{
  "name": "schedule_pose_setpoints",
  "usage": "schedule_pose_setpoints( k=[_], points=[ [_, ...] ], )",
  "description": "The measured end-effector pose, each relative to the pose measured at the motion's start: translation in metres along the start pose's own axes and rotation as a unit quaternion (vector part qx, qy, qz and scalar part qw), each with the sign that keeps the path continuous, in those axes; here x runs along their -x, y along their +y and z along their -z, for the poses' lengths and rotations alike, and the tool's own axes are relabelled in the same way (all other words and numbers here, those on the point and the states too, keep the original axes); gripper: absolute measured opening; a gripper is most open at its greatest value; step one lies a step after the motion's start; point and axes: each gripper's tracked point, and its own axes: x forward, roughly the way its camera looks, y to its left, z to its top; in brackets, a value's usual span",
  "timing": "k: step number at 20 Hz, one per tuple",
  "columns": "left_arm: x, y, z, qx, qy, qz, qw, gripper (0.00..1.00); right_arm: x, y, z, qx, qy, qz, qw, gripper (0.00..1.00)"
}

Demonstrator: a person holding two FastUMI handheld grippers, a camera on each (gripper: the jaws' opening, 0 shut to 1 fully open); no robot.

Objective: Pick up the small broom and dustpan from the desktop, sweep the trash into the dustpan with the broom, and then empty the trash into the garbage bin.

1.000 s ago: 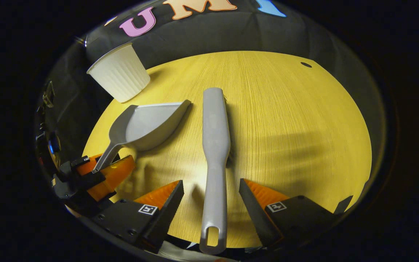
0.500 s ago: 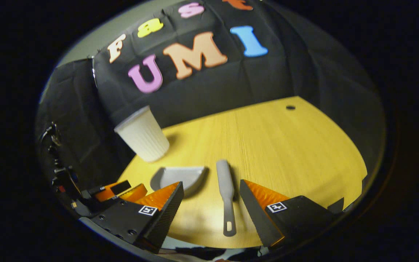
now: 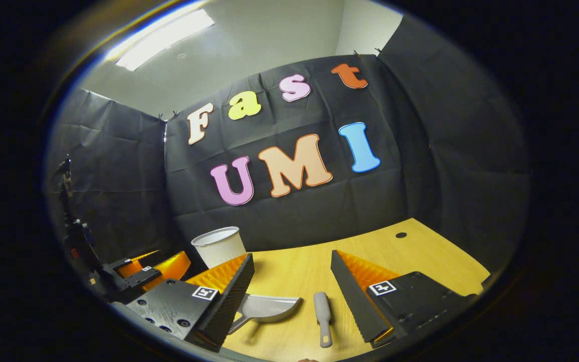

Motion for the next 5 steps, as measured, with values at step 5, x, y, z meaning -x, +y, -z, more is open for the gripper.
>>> schedule_pose_setpoints(
  k=[5],
  points=[
    [0.0,-0.001,-0.005,0.005,0.009,0.019,1.0,0.91,0.003,0.009,0.019,0.005,0.027,-0.005,1.0,0.92]
  ],
)
